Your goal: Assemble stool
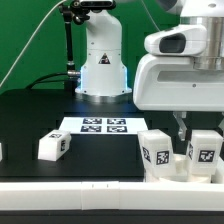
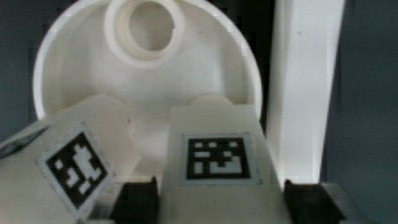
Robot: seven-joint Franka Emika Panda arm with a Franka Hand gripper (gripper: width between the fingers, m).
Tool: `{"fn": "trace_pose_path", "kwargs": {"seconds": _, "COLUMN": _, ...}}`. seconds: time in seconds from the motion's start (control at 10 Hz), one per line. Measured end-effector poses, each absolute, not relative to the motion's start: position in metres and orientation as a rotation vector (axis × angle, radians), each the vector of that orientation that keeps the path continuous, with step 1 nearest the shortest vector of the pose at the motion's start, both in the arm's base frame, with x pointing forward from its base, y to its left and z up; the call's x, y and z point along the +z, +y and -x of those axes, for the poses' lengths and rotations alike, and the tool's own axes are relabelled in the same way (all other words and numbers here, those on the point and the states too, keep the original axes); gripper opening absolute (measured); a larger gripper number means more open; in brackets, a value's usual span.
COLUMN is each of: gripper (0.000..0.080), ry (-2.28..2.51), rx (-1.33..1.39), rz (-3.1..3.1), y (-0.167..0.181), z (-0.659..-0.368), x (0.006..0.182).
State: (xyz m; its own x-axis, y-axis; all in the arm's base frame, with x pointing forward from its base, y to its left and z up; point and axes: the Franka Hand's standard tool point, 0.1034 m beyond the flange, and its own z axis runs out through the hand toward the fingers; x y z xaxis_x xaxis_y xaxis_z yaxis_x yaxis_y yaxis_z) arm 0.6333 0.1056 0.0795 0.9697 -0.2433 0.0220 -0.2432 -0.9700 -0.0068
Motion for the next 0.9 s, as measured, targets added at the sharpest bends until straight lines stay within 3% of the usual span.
{"fn": "trace_pose_path", "kwargs": {"seconds": 0.3, "gripper": 0.0337, "ry": 0.968, "rx": -0.057, "rz": 2.945, "y": 0.1132, "z": -0.6346, "x": 0.0785}}
{"fn": "trace_pose_path", "kwargs": {"seconds": 0.9, "gripper": 0.0337, "ry": 1.452, "rx": -0.035, "rz": 2.722, "y": 0.1143, "z": -0.6345, "x": 0.0782}}
